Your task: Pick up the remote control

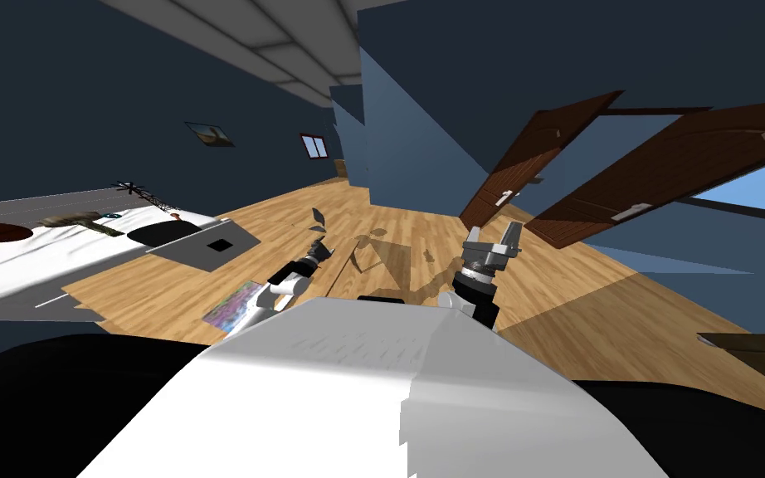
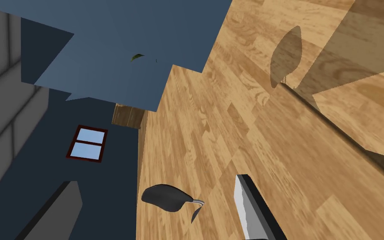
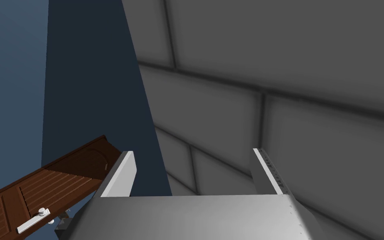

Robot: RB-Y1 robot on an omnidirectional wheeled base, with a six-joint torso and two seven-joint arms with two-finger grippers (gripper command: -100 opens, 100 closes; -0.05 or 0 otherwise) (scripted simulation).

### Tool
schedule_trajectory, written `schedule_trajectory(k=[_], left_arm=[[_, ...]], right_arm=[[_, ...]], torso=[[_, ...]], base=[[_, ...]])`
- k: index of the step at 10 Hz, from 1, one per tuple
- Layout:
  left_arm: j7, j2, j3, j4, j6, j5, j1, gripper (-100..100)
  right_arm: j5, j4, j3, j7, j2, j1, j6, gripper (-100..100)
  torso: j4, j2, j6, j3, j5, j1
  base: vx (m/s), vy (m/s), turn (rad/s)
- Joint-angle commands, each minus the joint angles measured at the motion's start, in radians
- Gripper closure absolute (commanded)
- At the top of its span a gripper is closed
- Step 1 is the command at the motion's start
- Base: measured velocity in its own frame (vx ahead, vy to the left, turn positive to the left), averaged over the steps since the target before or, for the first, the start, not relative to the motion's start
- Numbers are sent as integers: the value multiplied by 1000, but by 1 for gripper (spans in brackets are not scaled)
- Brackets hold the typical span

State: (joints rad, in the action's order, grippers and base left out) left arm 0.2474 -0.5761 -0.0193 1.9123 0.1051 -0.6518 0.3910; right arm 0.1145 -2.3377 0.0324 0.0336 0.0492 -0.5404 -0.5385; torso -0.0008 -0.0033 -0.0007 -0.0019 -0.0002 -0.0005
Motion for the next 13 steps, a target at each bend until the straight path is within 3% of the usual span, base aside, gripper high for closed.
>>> schedule_trajectory(k=[1, 4, 5, 6, 7, 10, 11, 12, 13], left_arm=[[25, -35, 3, -45, 40, -46, -9, -100], [78, -94, 2, -115, 134, -124, 12, -100], [78, -94, 2, -127, 134, -135, 12, -100], [104, -123, 1, -153, 180, -163, 25, -100], [104, -123, 1, -169, 180, -180, 25, -100], [154, -180, -4, -252, 259, -262, 55, -100], [154, -180, -4, -255, 269, -268, 55, -100], [178, -207, -7, -285, 311, -294, 71, -100], [178, -207, -7, -298, 311, -310, 71, -100]], right_arm=[[0, 0, 0, 0, 0, 0, 0, 0], [0, 0, 0, 0, 0, 0, 0, 0], [0, 0, 0, 0, 0, 0, 0, 0], [0, 0, 0, 0, 0, 0, 0, 0], [0, 0, 0, 0, 0, 0, 0, 0], [0, 0, 0, 0, 0, 0, 0, 0], [0, 0, 0, 0, 0, 0, 0, 0], [0, 0, 0, 0, 0, 0, 0, 0], [0, 0, 0, 0, 0, 0, 0, 0]], torso=[[0, 0, 0, 0, 0, 0], [0, 0, -1, 0, 0, 0], [0, 0, 0, 0, 0, 0], [0, 1, -1, 0, 0, -1], [0, 0, 0, 0, 0, 0], [0, 1, -1, 0, 0, 0], [0, 0, -1, 0, 0, 0], [0, 0, -1, 0, 0, 0], [0, 0, -1, 0, 0, 1]], base=[[48, 1, -87], [51, -1, -91], [40, -7, -63], [47, -1, -108], [39, 9, -47], [50, 7, -62], [47, 7, -22], [58, 9, -45], [48, 11, -19]])
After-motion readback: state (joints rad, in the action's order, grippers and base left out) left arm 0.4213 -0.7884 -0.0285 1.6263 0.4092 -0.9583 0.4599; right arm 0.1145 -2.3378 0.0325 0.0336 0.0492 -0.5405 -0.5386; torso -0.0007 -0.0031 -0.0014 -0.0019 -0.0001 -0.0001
